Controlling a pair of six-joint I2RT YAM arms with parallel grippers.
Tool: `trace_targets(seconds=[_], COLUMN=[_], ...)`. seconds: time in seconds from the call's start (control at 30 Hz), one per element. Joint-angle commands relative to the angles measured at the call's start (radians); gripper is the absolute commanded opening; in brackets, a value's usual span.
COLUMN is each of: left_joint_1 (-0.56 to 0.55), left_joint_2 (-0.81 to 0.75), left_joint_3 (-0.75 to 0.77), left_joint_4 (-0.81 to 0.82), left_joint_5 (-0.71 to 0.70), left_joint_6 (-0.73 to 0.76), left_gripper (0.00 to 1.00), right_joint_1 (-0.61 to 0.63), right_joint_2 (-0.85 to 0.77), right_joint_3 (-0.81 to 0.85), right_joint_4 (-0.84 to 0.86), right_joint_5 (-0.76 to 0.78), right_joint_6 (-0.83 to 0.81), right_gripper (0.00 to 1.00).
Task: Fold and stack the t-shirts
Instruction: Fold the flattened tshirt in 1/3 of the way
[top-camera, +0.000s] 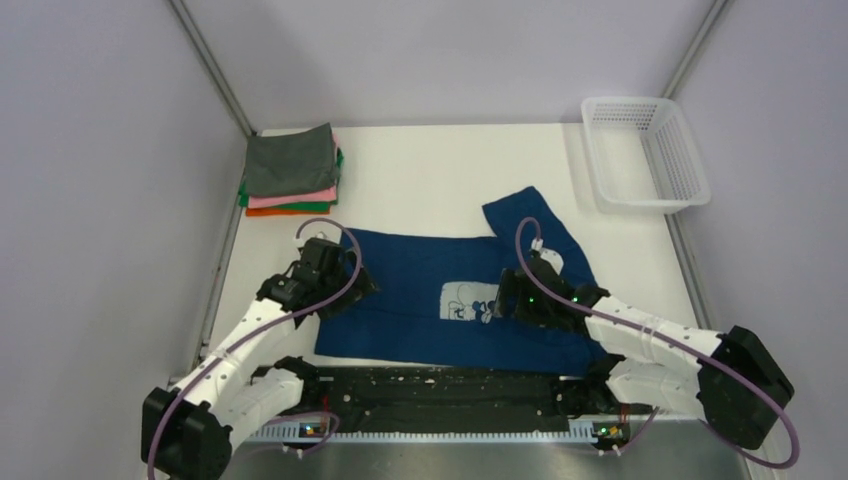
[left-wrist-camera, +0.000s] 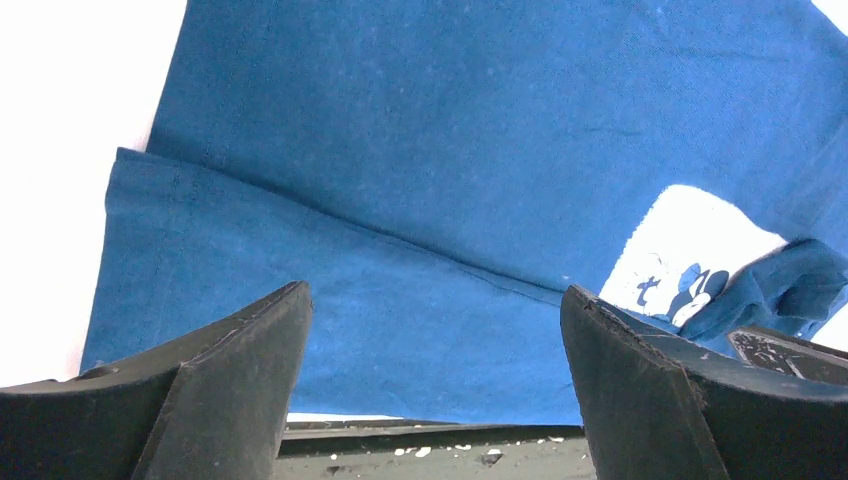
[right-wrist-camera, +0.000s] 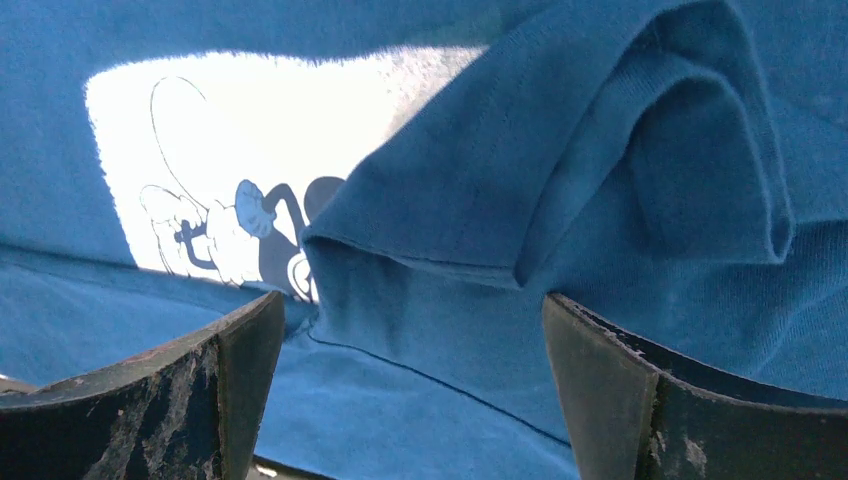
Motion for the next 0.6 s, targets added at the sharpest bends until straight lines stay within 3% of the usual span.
trace_targets(seconds=[0.0,0.17,0.57], left_joint_1=[-0.004,-0.004,-0.003], left_joint_2=[0.035,0.058,0.040], left_joint_3=[0.037,0.046,0.056], left_joint_4=[0.072,0.055,-0.002], left_joint_5=[-0.016,-0.064,-0.129], left_joint_6=[0.023,0.030,0.032], left_gripper=[0.99,0.99,0.99], right_joint_1=[0.009,0.008,0.004], right_joint_2=[0.059,0.136,0.401], right_joint_3=[0.075,0.097,0.236], right_joint_4=[0.122,0.217,0.504], right_joint_5=[0.110,0.211,0.225], right_joint_6=[-0.049,-0.090,-0.281], right_gripper=[0.99,0.99,0.99])
